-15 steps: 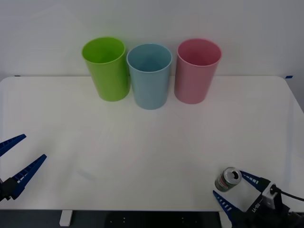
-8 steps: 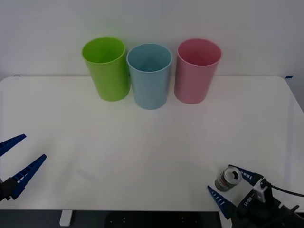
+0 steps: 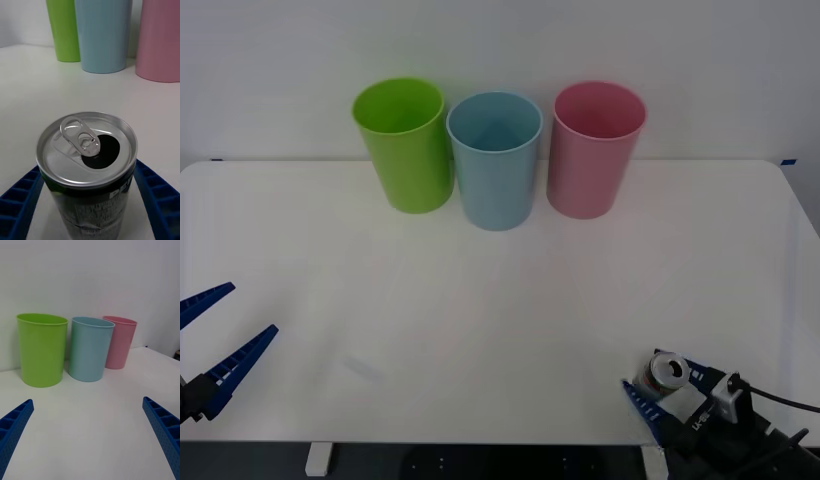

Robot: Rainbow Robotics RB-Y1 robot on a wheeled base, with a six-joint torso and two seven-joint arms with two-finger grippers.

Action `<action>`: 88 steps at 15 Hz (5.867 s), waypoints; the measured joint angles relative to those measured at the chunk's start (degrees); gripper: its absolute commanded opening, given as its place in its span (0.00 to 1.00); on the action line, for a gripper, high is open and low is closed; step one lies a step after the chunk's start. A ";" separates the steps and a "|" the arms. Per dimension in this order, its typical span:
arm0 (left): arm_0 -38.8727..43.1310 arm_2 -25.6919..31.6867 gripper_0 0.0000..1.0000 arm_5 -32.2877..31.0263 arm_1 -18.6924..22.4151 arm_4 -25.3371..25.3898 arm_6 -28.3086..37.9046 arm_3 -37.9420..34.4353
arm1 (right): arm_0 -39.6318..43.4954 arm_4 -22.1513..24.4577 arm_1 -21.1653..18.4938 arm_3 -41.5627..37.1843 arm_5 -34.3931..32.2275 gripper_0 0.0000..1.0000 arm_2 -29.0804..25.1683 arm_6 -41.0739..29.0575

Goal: Grasp the object on the table and drop it into the matching bin: aluminum can to the light blue bin, PET bottle to the pink bin.

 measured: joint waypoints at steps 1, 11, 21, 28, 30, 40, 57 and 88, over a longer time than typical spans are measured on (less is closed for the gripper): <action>0.00 0.00 1.00 0.00 0.00 0.00 0.00 0.00 | -0.08 -0.03 0.00 -0.04 -0.02 0.00 0.01 0.09; 0.00 0.00 1.00 0.00 0.00 0.00 0.00 0.00 | -0.52 -4.74 -0.03 -0.06 -1.94 0.00 -1.19 -0.59; -0.01 0.00 1.00 0.00 0.00 0.00 0.00 0.00 | -2.72 -10.46 -0.08 -0.25 -10.28 0.00 -7.70 -3.88; -0.01 0.00 1.00 0.00 0.00 0.00 0.00 0.00 | -5.39 -10.54 -1.25 -10.27 -9.64 0.00 -6.55 -16.68; -0.01 0.00 1.00 0.00 0.00 0.00 0.00 0.00 | -5.87 -10.51 -2.55 -14.40 -7.35 0.00 -4.92 -20.46; -0.01 0.00 1.00 0.00 0.00 0.00 0.00 0.00 | -17.86 -3.71 -7.68 -21.11 1.89 0.00 -0.27 -35.99; -0.01 0.00 1.00 0.00 0.00 0.00 0.00 0.00 | -47.76 6.92 -9.25 -3.61 17.18 0.00 12.85 -46.33; 0.00 0.00 1.00 0.00 0.00 0.00 0.00 0.00 | -71.50 15.15 5.73 28.29 31.28 1.00 15.83 -39.72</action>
